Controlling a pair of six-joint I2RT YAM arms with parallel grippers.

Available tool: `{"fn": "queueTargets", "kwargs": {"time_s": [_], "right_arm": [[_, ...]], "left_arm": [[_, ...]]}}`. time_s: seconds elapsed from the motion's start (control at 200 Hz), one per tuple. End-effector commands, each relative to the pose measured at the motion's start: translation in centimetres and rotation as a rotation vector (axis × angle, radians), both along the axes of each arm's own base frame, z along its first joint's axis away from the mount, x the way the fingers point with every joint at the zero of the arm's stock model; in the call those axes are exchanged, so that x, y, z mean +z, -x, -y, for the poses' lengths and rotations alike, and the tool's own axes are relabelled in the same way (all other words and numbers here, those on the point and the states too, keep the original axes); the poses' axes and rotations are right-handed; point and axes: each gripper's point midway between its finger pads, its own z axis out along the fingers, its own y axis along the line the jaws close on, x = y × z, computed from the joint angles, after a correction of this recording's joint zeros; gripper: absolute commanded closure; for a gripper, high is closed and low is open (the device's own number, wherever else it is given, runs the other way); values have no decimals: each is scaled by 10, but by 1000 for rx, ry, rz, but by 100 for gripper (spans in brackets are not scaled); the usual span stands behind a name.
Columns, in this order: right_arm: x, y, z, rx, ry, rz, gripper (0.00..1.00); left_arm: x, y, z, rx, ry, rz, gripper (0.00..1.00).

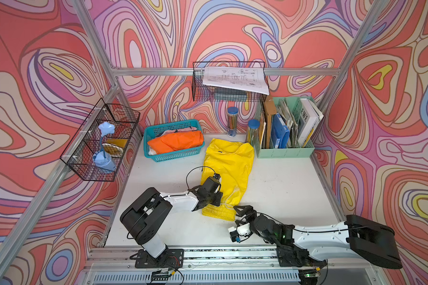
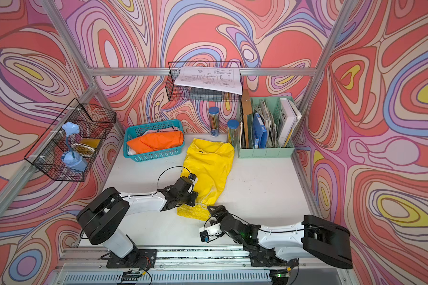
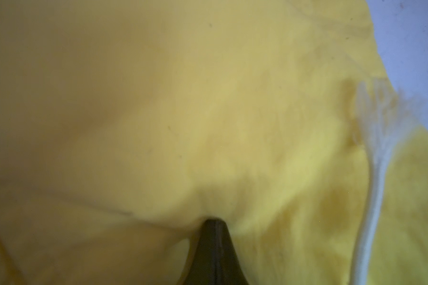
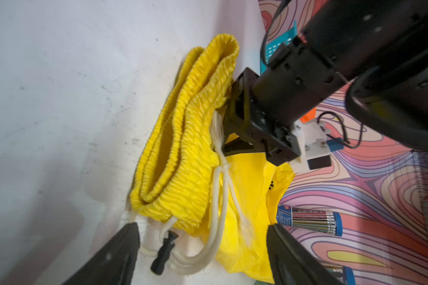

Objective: Roll up the shorts
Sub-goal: Roll the shorts at the center of the board.

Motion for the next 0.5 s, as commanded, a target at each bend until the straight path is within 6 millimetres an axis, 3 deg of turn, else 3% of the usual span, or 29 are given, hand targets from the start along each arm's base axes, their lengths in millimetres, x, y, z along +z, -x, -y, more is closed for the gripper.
{"fn": "queueTargets", "kwargs": {"time_s": [0.0,0.496], "right_arm": [[-8,1,-1,-3,5,-9,17],[-44,-6,-11,13,90,21,22]], "left_arm": [[-17,8,-8,-21,-52,-61,100],[-28,13,-3,-47,-46,-105,100]]}}
